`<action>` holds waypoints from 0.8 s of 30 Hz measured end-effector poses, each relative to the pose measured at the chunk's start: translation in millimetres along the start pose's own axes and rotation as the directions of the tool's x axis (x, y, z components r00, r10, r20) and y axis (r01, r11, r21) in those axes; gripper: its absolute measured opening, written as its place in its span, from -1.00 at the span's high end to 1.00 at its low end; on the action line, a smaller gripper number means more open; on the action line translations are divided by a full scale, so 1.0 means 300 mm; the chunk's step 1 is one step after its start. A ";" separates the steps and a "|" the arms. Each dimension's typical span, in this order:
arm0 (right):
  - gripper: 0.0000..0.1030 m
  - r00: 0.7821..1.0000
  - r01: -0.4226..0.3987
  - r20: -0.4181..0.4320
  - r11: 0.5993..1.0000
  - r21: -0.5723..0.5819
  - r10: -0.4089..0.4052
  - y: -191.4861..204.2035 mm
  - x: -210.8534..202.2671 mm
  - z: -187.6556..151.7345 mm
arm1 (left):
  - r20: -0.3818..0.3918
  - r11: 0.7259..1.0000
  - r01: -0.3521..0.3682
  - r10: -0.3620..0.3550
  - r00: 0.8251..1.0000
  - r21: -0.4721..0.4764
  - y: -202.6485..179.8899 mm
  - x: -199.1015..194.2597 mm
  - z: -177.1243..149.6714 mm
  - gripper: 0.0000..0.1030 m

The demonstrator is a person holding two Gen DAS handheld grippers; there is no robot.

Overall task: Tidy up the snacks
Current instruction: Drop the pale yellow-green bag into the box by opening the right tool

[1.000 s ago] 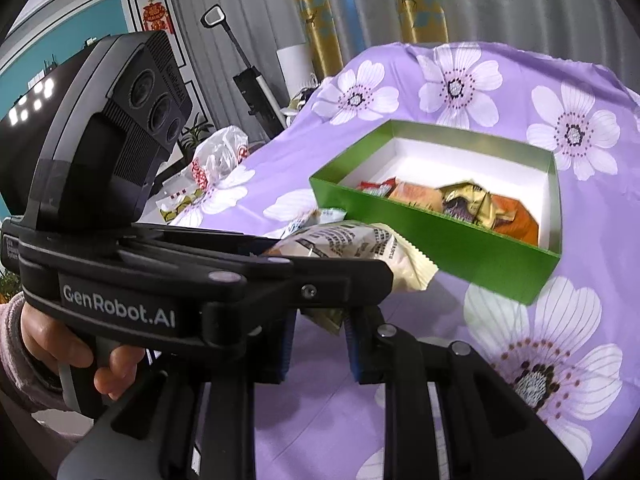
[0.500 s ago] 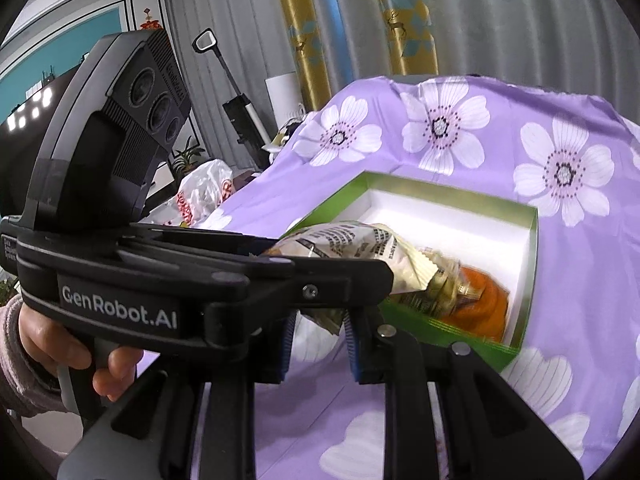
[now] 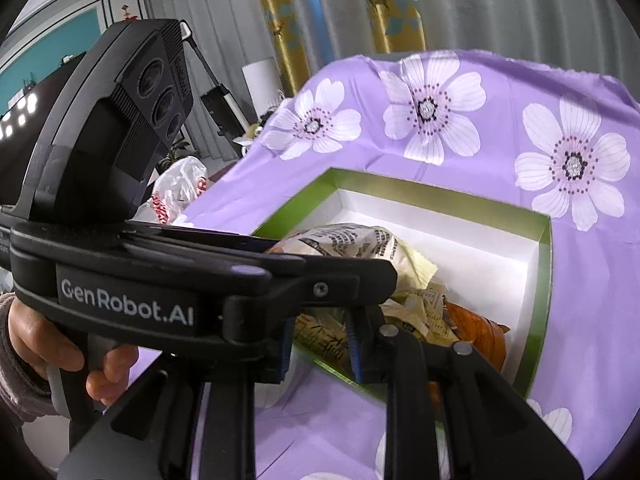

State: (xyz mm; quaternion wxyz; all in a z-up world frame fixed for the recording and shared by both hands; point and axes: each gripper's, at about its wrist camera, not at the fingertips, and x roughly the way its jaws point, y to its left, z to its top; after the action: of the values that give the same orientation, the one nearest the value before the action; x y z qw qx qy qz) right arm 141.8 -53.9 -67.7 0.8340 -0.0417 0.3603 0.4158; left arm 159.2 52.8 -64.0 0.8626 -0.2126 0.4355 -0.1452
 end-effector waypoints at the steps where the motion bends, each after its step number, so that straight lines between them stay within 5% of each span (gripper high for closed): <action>1: 0.51 1.000 0.003 -0.007 1.000 0.000 -0.003 -0.002 0.009 0.001 | -0.002 1.000 0.000 0.000 1.000 -0.015 0.015 0.011 0.004 -0.02; 3: 0.47 0.999 0.019 -0.032 1.000 0.004 -0.019 -0.012 0.042 0.008 | -0.011 0.999 -0.008 0.008 1.000 -0.038 0.040 0.027 0.013 -0.02; 7: 0.31 0.999 0.044 -0.026 0.999 0.026 -0.043 -0.024 0.042 0.007 | -0.032 0.993 -0.060 0.057 0.998 -0.100 0.110 0.037 0.020 -0.59; 10: -0.11 0.999 0.048 0.010 0.998 0.052 -0.049 -0.034 0.001 -0.005 | -0.016 0.988 -0.090 0.089 0.996 -0.124 0.156 -0.004 0.018 -0.59; 24: -0.35 0.997 0.055 0.040 0.994 0.090 -0.059 0.001 -0.161 -0.121 | 0.053 0.955 -0.216 0.231 0.972 -0.205 0.321 -0.299 -0.160 -0.66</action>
State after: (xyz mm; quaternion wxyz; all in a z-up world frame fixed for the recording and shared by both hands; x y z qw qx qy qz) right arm 102.0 -99.2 -63.5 0.8541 -0.0059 0.3593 0.3760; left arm 74.5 163.9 -74.9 0.8640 -0.2522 0.4357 0.0056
